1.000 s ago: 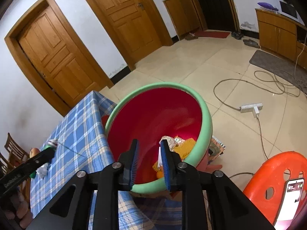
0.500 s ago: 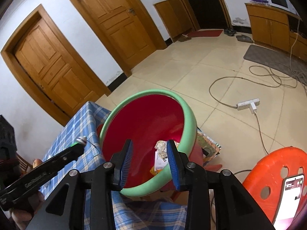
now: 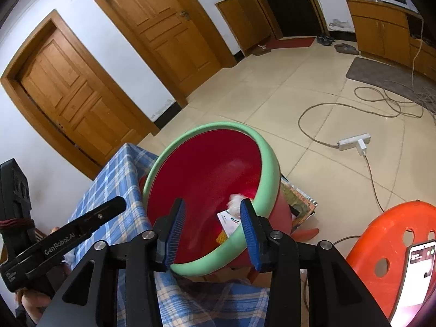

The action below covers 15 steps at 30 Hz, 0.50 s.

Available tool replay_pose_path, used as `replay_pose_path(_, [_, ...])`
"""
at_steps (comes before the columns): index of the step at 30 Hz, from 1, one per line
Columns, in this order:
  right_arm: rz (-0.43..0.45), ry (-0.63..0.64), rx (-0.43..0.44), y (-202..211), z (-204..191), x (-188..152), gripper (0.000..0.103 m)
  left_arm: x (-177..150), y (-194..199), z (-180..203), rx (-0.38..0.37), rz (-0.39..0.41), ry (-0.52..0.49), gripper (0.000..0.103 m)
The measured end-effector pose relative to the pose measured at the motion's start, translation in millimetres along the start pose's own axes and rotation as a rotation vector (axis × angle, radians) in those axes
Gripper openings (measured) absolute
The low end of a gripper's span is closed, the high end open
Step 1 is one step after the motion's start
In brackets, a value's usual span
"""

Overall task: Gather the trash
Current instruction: 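Open the left tool over the red bucket to drop the green figurine, then move both open tools back over the table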

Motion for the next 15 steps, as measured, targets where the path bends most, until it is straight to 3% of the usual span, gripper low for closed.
replay_pose_path(15, [-0.022,0.055,0.064,3.9,-37.8,-9.7,0.048,-1.8,58.0,-82.7,0.157,0.067,0.116,0.043])
Point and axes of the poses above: each gripper's, at about its wrist camera, not at the fingertips, and y roughly against the way its jaws point, z to its right, x to its top, the point moved 1 cm from there along -y, roughly the way its jaws point, and after that the axes turned 11 degrees about z, right-handed, at the moved point
